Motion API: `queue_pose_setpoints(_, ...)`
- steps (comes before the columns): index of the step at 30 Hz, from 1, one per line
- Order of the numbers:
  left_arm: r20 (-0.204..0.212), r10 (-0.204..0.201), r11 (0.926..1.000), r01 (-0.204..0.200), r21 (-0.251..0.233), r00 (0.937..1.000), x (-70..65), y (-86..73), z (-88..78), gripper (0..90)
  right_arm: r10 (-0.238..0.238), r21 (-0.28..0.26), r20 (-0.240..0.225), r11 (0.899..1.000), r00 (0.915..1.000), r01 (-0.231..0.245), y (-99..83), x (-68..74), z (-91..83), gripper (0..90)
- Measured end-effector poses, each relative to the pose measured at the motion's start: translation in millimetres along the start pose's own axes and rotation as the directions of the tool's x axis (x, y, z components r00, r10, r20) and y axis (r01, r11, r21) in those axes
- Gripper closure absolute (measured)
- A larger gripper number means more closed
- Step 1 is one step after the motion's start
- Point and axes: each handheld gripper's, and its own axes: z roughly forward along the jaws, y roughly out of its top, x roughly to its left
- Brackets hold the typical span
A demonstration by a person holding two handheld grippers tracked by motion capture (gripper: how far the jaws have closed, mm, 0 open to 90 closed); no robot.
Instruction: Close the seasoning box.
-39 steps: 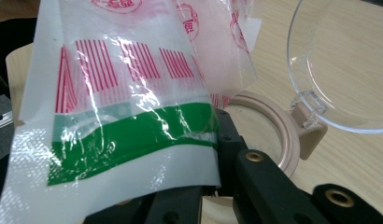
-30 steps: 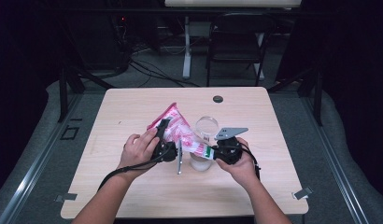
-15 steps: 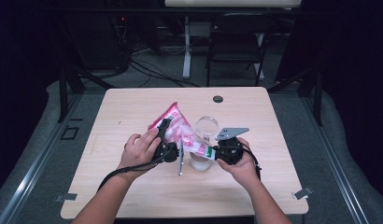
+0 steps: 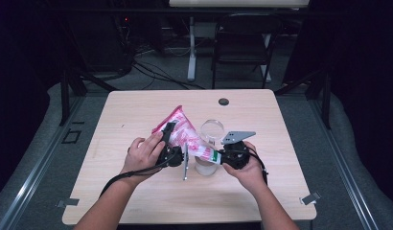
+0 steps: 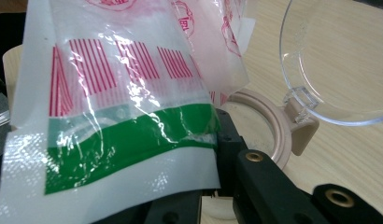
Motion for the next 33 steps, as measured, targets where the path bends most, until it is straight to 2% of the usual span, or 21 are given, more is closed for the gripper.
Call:
queue_pose_setpoints(9,0.007,-0.003,1.0,0.003,-0.003,1.0,0.2,0.7,-0.1,64.7,0.001,-0.013,-0.002,1.0,1.0,-0.001,0.0,0.1,-1.8,90.0)
queue_pose_setpoints(17,-0.008,0.007,0.9998,-0.007,-0.018,0.9999,1.0,1.8,0.1,64.7,0.013,-0.013,0.001,1.0,0.9999,-0.013,-0.9,-1.1,-1.1,90.0)
queue_pose_setpoints(24,-0.001,0.014,0.9999,-0.014,-0.01,0.9999,1.3,2.0,-0.6,64.6,0.013,-0.01,0.004,1.0,0.9999,-0.013,-1.2,-0.8,0.2,90.0)
queue_pose_setpoints(25,-0.008,0.026,0.9996,-0.026,-0.011,0.9996,2.3,2.2,-0.9,64.6,0.009,-0.006,0.005,1.0,0.9999,-0.009,-1.0,-0.8,0.1,90.0)
queue_pose_setpoints(33,-0.016,0.028,0.9993,-0.028,-0.023,0.9995,2.4,2.5,-0.8,64.5,0.016,-0.006,0.001,1.0,0.9999,-0.016,-1.1,-1.0,0.6,90.0)
